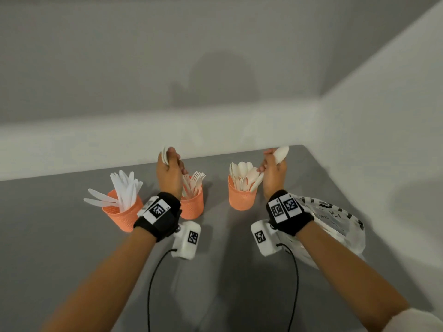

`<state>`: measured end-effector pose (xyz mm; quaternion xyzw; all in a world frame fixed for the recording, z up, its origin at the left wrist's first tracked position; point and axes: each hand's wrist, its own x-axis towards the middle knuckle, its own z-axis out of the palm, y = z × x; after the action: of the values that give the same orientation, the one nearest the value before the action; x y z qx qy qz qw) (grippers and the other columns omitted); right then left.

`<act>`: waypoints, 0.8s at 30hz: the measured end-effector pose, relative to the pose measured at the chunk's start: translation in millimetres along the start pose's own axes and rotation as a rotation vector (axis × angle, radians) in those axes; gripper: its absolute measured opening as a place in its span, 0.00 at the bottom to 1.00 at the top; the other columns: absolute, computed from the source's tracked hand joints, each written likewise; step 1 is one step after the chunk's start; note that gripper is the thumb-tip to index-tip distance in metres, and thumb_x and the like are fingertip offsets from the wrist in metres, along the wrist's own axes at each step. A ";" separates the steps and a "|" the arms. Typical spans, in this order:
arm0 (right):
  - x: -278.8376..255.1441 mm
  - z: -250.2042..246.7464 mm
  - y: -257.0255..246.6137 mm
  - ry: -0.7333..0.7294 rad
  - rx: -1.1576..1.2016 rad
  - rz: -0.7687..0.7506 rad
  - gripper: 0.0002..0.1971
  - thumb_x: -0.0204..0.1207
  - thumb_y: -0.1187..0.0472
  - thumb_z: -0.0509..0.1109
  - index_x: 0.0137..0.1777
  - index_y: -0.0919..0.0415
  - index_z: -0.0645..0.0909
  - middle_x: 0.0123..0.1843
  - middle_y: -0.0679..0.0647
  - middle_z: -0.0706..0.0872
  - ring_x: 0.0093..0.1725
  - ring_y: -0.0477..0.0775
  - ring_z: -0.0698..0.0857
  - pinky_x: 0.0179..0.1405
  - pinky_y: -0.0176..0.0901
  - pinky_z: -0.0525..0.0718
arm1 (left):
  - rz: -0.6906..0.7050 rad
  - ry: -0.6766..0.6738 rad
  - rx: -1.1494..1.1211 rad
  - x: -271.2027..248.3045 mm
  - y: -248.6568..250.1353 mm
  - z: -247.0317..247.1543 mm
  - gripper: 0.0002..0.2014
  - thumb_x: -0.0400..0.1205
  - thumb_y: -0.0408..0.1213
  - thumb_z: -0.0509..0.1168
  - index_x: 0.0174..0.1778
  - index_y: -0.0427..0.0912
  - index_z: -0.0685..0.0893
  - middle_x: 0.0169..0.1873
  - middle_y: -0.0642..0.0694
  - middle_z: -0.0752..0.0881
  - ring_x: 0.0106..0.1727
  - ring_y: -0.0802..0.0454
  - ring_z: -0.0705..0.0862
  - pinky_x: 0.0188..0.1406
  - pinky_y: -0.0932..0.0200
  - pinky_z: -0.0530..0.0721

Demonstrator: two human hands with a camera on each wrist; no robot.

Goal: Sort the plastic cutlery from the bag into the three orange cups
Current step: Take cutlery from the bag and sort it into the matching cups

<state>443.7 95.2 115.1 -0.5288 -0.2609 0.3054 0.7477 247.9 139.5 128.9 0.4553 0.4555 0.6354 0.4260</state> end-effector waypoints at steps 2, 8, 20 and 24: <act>9.2 4.4 2.1 0.028 -0.019 -0.041 0.14 0.77 0.73 0.55 0.37 0.53 0.72 0.27 0.50 0.68 0.22 0.41 0.70 0.26 0.31 0.74 | 0.058 0.025 0.010 13.5 1.8 2.0 0.16 0.88 0.38 0.51 0.32 0.46 0.68 0.17 0.56 0.72 0.17 0.63 0.70 0.22 0.66 0.74; 22.3 7.7 30.0 -0.003 -0.140 -0.079 0.07 0.70 0.63 0.55 0.40 0.50 0.72 0.31 0.50 0.73 0.26 0.42 0.74 0.33 0.34 0.76 | 0.106 0.013 0.236 28.1 -24.1 2.1 0.15 0.87 0.42 0.51 0.34 0.47 0.72 0.24 0.49 0.76 0.26 0.61 0.75 0.35 0.67 0.76; 27.1 -4.7 67.1 -0.092 -0.559 -0.151 0.20 0.73 0.69 0.61 0.67 0.64 0.70 0.51 0.60 0.81 0.50 0.57 0.80 0.54 0.47 0.77 | 0.235 -0.257 1.274 25.1 -63.8 -10.9 0.14 0.83 0.44 0.59 0.50 0.37 0.83 0.49 0.38 0.86 0.58 0.37 0.76 0.58 0.46 0.65; 26.2 -3.5 64.8 -0.131 -0.620 -0.248 0.25 0.71 0.69 0.60 0.70 0.64 0.69 0.58 0.61 0.76 0.51 0.48 0.74 0.54 0.34 0.72 | 0.305 -0.302 1.258 26.9 -66.7 -11.8 0.16 0.84 0.41 0.53 0.46 0.36 0.83 0.44 0.38 0.87 0.52 0.38 0.78 0.55 0.47 0.66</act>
<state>452.2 128.7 54.2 -0.6744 -0.4512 0.1516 0.5645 239.0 177.8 67.5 0.7604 0.6055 0.2308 0.0434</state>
